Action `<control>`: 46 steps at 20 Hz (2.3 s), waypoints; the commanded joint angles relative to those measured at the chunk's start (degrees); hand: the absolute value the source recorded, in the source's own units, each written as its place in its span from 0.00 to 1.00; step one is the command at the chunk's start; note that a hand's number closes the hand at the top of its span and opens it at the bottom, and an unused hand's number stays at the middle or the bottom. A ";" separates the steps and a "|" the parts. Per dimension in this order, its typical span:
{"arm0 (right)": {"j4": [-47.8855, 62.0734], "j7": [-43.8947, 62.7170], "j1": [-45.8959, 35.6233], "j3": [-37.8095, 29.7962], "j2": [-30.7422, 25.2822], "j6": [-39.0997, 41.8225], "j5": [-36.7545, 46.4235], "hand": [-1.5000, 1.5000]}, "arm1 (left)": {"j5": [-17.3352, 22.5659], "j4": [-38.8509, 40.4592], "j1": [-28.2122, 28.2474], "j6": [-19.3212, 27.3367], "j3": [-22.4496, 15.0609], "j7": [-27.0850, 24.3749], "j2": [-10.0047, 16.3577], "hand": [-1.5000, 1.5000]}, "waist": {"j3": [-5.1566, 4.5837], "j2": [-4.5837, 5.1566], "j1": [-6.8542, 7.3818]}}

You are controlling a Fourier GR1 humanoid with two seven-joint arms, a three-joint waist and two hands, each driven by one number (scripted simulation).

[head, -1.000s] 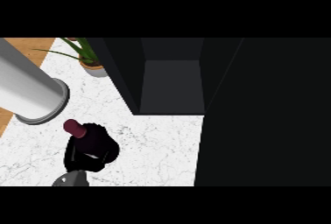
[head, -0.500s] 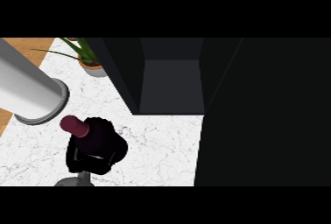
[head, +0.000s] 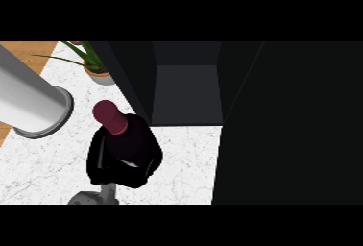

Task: Pick up the wine, place it into the cabinet and close the cabinet

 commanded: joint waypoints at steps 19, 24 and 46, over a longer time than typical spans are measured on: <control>-8.67 0.51 5.38 -4.29 -0.30 3.74 -7.73 0.00 | 6.44 21.78 -23.70 24.20 -9.94 0.48 -0.02 1.00 | -0.02 0.32 -0.70; -11.50 1.90 6.32 -4.51 -0.97 4.44 -8.95 0.00 | 12.09 29.17 -23.54 24.42 -12.13 -5.77 -0.02 1.00 | -0.05 0.44 -1.50; -10.13 2.74 5.38 -2.98 1.64 5.82 -7.12 0.00 | 29.15 55.76 -39.45 15.61 -6.61 -16.20 -0.02 1.00 | -0.11 0.70 -1.89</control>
